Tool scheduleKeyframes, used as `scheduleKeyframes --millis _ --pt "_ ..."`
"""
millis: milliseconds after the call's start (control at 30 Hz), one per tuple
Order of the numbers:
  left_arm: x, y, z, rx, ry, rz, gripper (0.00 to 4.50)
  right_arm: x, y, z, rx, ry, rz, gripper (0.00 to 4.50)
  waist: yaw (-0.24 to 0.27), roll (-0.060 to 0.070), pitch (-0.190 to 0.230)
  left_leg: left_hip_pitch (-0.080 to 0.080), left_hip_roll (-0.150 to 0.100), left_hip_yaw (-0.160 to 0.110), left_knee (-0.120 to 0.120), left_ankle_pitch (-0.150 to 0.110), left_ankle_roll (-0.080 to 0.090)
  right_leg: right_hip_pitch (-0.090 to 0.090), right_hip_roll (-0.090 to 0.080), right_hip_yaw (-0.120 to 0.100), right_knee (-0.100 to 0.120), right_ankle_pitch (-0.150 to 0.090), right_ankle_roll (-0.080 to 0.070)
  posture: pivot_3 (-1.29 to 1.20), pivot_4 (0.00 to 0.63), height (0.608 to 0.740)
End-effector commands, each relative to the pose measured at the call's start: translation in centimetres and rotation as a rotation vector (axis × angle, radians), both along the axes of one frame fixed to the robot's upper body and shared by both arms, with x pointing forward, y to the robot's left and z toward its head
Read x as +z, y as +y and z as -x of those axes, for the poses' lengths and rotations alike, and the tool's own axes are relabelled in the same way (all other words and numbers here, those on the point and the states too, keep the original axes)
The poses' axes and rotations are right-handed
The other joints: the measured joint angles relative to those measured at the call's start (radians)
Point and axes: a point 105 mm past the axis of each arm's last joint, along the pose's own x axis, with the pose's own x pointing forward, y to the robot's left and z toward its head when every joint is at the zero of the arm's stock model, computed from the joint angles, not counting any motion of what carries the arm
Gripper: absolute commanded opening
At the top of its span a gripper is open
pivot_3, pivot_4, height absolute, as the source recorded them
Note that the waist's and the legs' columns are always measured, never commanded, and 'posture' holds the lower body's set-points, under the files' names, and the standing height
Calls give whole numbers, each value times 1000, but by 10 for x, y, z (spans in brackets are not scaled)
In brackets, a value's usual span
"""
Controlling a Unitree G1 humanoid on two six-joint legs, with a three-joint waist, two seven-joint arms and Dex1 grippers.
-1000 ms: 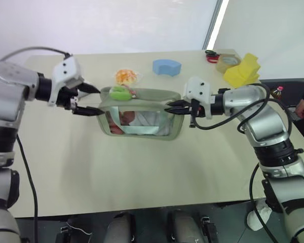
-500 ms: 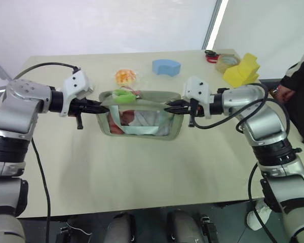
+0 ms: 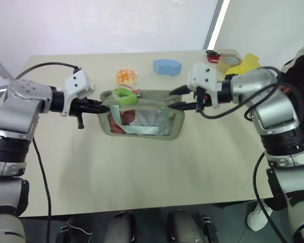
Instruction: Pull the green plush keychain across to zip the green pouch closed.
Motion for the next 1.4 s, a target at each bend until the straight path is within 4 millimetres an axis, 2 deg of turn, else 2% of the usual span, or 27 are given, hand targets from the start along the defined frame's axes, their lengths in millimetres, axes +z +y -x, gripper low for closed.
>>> scheduleKeyframes --millis 33,133,300,800,967,1067,1133,1233,1300,1400 --pt "13 -1 4 -12 -36 19 0 26 28 10 71 -72 -88 2004 -1 0 0 0 0 0 0 0 0 0 0 0 0 0 0 0 150 740" --pt "13 -2 5 -10 -32 21 0 22 55 15 135 -99 -94 2004 -2 0 0 0 0 0 0 0 0 0 0 0 0 0 0 0 150 740" --pt "15 -2 5 -8 -32 19 0 15 71 8 153 -134 -90 2004 0 0 0 -1 -1 0 1 0 0 0 -1 0 0 0 0 0 150 740" --pt "15 -5 5 -15 -31 16 0 8 92 6 213 -205 -61 2004 -4 0 0 -1 0 0 0 0 0 0 0 -1 0 0 0 0 150 740" --pt "17 -8 4 -21 -32 34 0 8 97 8 229 -169 -94 2004 -3 0 0 -1 0 0 0 0 0 0 0 -1 0 0 0 0 150 740" --pt "19 -9 3 -22 -32 39 0 10 95 9 227 -111 -131 1214 -2 0 0 -1 0 0 0 0 0 0 0 -1 0 0 0 0 150 740" --pt "18 -8 3 -22 -30 34 0 14 92 9 219 -87 -152 142 -2 0 0 -1 0 0 0 0 0 0 0 -1 0 0 0 0 150 740" --pt "16 -9 2 -22 -27 29 0 24 82 10 195 -94 -165 54 -1 0 0 -1 0 0 0 0 0 0 0 -1 0 0 0 0 150 740" --pt "16 -9 1 -22 -26 28 0 37 68 4 116 -121 -185 54 0 0 0 -1 -1 0 0 0 0 0 -1 -1 0 0 0 0 150 740" --pt "15 -9 0 -20 -24 28 0 53 32 -5 -38 -171 -189 54 1 0 0 -1 -1 0 0 0 0 0 -1 -1 0 0 0 0 150 740"
